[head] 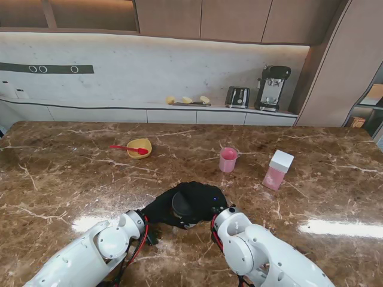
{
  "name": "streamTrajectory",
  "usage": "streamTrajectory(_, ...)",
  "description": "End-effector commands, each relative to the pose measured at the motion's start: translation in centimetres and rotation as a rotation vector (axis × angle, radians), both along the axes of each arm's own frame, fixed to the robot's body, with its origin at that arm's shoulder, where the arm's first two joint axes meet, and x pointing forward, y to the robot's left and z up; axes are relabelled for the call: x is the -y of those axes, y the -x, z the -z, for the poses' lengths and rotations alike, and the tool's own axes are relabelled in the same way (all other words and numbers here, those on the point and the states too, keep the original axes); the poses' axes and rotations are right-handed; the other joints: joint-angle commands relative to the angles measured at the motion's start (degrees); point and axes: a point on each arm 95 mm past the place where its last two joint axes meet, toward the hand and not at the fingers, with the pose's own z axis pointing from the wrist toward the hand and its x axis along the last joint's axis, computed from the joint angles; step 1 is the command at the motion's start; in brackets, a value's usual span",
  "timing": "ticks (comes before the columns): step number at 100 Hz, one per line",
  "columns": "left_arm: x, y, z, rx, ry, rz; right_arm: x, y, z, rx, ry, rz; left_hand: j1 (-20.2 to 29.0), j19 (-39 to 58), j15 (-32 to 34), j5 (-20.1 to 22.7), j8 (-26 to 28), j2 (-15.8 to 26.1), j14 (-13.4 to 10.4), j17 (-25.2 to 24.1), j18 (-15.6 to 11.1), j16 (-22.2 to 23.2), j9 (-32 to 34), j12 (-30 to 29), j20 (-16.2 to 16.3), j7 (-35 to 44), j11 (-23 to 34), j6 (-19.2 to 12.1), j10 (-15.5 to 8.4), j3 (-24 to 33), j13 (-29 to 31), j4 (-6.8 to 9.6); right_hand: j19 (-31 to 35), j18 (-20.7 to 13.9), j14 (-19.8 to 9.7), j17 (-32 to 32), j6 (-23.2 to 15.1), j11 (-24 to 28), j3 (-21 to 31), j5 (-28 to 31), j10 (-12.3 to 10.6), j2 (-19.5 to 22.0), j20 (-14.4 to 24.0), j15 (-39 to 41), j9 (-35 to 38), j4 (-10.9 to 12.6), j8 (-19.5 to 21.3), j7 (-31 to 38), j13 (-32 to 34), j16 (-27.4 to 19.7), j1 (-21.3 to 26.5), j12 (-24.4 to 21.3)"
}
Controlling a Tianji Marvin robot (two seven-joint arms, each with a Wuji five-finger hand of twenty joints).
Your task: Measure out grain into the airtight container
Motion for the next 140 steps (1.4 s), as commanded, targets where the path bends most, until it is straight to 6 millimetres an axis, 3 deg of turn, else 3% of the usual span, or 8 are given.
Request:
streamTrajectory(1,0.4,2.4,3.7,-0.102,-0.058,0.004,-1.0,1.3,0.8,-0.055,-0.01,-0.05,4.39,10.99,2.5,5.39,3.79,9.67,8.26,5.33,13.98,0.82,1.49,0.47,1.81,7.34,2.54,-8.69,-0.74,8.78,1.91,0.47,0.94,-2.99,-12.08,0.85,-4.46,3.33,11.18,4.2,-5.05,7.65,-1.41,2.69,3.94,1.41,2.04,6.41,4.17,0.59,5.18,0.47)
streamTrajectory(33,0.1,2.6,4.0,-0.128,-0.066,-0.013,-0.3,2.3,0.5,-0.132,0.032,-0.178,13.93,10.91,3.05,12.27,8.61,16.96,7.51,5.31,13.41,0.86,3.1,-0.96,1.62,15.53,5.98,-14.51,-1.91,16.68,2.48,0.99,-25.43,-1.86,-9.85,-24.29,-4.44,-13.06,22.75,-1.26,-4.62,6.45,-5.08,-29.3,-7.85,2.77,-8.62,-7.85,-20.59,-19.57,17.15,-14.36)
streamTrajectory(53,-0.3,2.7,4.0,-0.122,-0.064,-0.017,0.1,3.0,-0.5,-0.15,0.027,-0.209,13.71,10.74,3.14,13.32,8.46,17.07,7.34,5.3,13.38,0.89,3.24,-1.24,1.65,15.42,6.72,-14.57,-2.05,16.26,2.74,0.8,-36.87,-3.98,-9.83,-38.12,-3.29,-19.63,10.29,-12.14,-2.04,0.89,-5.58,-39.6,-20.36,1.35,-12.63,-17.55,-33.91,-25.57,5.8,-18.82)
streamTrajectory(82,-0.2,3.1,4.3,-0.128,-0.061,0.0,-0.3,2.3,-1.6,-0.084,0.064,-0.089,12.73,11.02,2.96,11.86,8.31,17.2,7.11,5.34,13.31,0.8,3.11,-1.61,2.02,14.7,6.8,-14.0,-2.1,16.13,2.94,0.72,-35.4,-4.21,-8.7,-34.17,1.81,-18.96,-19.73,-12.47,-0.93,15.85,-2.99,-35.0,-18.65,4.31,-8.61,-14.77,-30.48,-21.96,-4.83,-17.52)
streamTrajectory(101,-0.2,3.1,4.4,-0.127,-0.059,-0.001,-0.4,1.5,-1.0,-0.027,0.16,-0.037,12.07,11.04,2.9,11.76,8.33,17.16,6.98,5.34,13.37,0.79,3.13,-1.68,2.12,14.62,6.76,-13.98,-2.1,15.75,2.97,0.67,-21.14,-3.96,-9.84,-24.8,1.19,-8.06,-14.25,-8.99,-1.87,12.14,7.25,-13.0,-14.4,5.59,-4.45,-5.75,-21.02,-6.72,-10.47,-7.33)
streamTrajectory(116,-0.3,3.1,4.4,-0.128,-0.058,-0.002,-0.6,1.3,-0.9,0.006,0.163,-0.037,11.74,11.08,2.87,11.8,8.34,17.21,6.97,5.36,13.39,0.79,3.16,-1.67,2.22,14.57,6.82,-13.9,-2.12,15.28,3.03,0.59,-7.15,-3.31,-12.12,-14.76,-1.03,1.35,-19.07,-2.82,-4.11,11.11,12.67,0.95,-6.44,6.25,-0.77,-0.33,-9.58,1.7,0.66,1.79)
streamTrajectory(128,-0.4,3.1,4.4,-0.129,-0.057,-0.001,-0.5,1.4,-1.2,-0.021,0.159,-0.119,11.85,11.13,2.86,11.82,8.33,17.23,7.13,5.33,13.37,0.8,3.21,-1.63,2.33,14.49,6.94,-13.69,-1.93,15.07,3.05,0.61,-11.44,-3.11,-11.08,-15.5,-1.61,-4.9,9.91,-0.73,-4.01,6.87,4.8,-12.13,-5.67,3.5,-2.83,-2.78,-9.24,-7.65,8.02,-4.64)
streamTrajectory(140,-0.4,3.1,4.4,-0.13,-0.059,-0.002,0.0,1.6,-1.7,-0.126,0.15,-0.237,11.9,11.18,2.9,11.89,8.36,17.26,7.07,5.34,13.35,0.82,3.18,-1.64,2.41,14.5,6.99,-13.62,-1.97,14.99,3.1,0.64,-30.06,-5.07,-10.1,-28.82,-4.08,-14.35,19.07,-6.66,-3.34,3.88,-3.87,-30.82,-13.81,3.41,-10.27,-13.35,-24.48,-20.57,12.79,-13.96)
